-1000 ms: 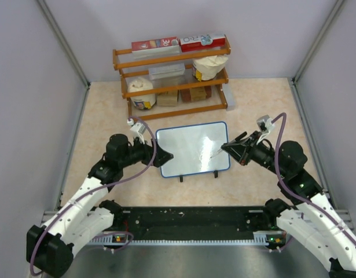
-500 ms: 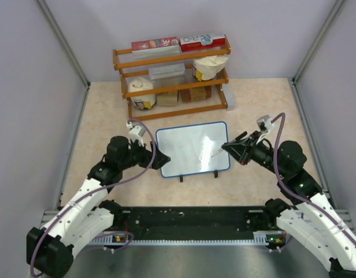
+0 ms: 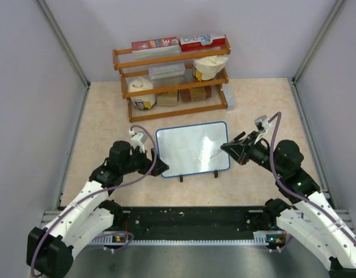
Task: Write a sentence on the whiteboard
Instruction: Adjust the whiteboard at the center of the board.
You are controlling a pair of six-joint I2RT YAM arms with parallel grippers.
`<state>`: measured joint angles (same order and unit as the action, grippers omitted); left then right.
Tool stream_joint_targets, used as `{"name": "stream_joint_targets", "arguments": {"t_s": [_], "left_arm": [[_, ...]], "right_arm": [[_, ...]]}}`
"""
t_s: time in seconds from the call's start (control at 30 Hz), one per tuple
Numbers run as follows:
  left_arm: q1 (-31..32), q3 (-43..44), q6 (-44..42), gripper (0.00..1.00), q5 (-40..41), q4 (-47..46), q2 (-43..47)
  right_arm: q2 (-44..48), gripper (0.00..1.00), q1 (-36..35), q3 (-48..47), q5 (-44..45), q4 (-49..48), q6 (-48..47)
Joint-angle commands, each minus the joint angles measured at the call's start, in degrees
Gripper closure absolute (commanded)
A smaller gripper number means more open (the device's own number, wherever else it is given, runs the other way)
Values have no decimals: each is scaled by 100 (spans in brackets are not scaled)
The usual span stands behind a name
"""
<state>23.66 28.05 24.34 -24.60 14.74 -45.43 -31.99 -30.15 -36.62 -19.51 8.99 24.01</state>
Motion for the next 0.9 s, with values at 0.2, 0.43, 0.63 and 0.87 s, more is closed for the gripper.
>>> {"name": "stream_joint_targets", "arguments": {"t_s": [0.2, 0.43, 0.63, 0.87], "left_arm": [[95, -335, 141, 8, -256, -165, 131], [481, -827, 519, 9, -247, -507, 184], [605, -1319, 870, 11, -405, -1086, 210], [648, -1557, 1134, 17, -563, -1930, -106]], "right_arm": [[-317, 100, -61, 15, -45, -547, 42], [-615, 100, -61, -135, -88, -706, 42], [-695, 100, -61, -82, -106, -715, 86], [-730, 100, -52, -73, -80, -732, 86]]}}
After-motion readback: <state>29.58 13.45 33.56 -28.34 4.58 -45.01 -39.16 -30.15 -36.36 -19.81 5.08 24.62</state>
